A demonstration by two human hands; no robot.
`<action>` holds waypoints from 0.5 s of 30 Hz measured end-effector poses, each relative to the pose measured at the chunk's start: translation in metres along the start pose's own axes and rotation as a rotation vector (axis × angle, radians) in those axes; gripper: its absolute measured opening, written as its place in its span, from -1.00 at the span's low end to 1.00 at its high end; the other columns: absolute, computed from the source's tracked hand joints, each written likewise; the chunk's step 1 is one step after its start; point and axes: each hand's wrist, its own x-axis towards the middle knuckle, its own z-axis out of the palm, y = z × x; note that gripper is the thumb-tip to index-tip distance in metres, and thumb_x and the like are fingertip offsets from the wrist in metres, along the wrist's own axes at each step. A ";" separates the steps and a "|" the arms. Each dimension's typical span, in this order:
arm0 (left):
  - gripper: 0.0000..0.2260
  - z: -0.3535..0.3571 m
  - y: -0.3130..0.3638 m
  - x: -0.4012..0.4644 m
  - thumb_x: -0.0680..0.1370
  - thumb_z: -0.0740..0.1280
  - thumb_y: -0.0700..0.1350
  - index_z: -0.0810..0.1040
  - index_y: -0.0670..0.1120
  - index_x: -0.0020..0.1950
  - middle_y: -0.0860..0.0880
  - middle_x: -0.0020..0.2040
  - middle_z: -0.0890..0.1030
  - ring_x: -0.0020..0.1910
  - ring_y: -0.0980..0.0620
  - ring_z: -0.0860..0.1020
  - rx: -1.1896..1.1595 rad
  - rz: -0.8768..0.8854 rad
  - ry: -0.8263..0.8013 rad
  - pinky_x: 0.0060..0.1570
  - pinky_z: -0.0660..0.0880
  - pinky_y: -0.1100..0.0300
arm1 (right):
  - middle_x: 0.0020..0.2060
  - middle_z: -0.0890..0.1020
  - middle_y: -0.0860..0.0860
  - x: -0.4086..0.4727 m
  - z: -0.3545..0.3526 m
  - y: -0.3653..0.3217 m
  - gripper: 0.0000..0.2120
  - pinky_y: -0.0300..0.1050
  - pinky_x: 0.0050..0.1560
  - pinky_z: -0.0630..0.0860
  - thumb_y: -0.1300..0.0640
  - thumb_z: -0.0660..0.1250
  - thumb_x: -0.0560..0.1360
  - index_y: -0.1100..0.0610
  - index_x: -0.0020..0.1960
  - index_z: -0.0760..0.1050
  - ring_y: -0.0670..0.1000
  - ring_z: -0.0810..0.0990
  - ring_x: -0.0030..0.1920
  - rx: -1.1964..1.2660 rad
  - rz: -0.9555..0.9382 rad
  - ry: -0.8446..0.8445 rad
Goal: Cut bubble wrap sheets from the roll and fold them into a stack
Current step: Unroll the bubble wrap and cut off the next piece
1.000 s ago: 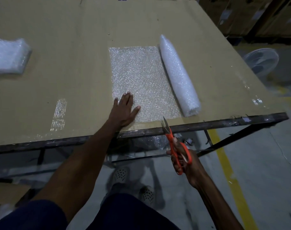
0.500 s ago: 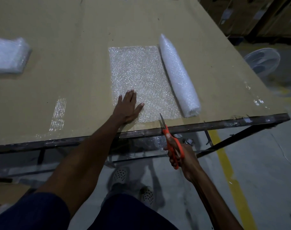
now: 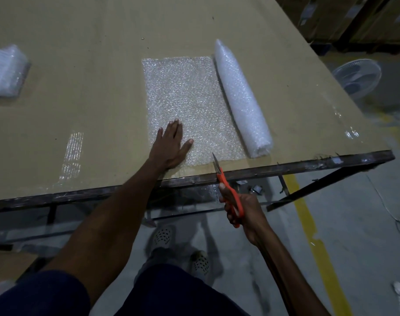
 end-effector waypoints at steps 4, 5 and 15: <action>-0.33 0.001 0.000 0.001 0.68 -0.05 0.24 -0.04 -0.19 0.64 -0.14 0.65 -0.06 0.62 -0.05 -0.11 0.003 0.000 0.011 0.56 -0.16 -0.10 | -0.50 0.50 0.01 -0.001 0.000 0.005 -0.39 -0.27 -0.55 0.27 -0.08 0.52 0.43 0.52 0.05 0.56 -0.07 0.36 -0.57 -0.005 -0.011 0.019; -0.32 0.001 0.000 0.001 0.68 -0.06 0.24 -0.04 -0.19 0.64 -0.14 0.65 -0.06 0.62 -0.05 -0.12 0.002 0.000 0.010 0.56 -0.17 -0.10 | -0.50 0.49 0.01 -0.001 0.001 0.006 -0.37 -0.27 -0.55 0.26 -0.07 0.53 0.43 0.53 0.06 0.55 -0.07 0.35 -0.57 -0.004 -0.013 0.022; -0.32 0.002 -0.001 0.000 0.68 -0.07 0.25 -0.03 -0.19 0.64 -0.14 0.65 -0.06 0.62 -0.05 -0.11 0.005 -0.001 0.022 0.56 -0.18 -0.10 | -0.46 0.46 0.07 0.005 0.010 -0.004 -0.25 -0.26 -0.54 0.20 -0.20 0.55 0.28 0.50 0.02 0.58 -0.06 0.34 -0.56 0.033 -0.019 0.030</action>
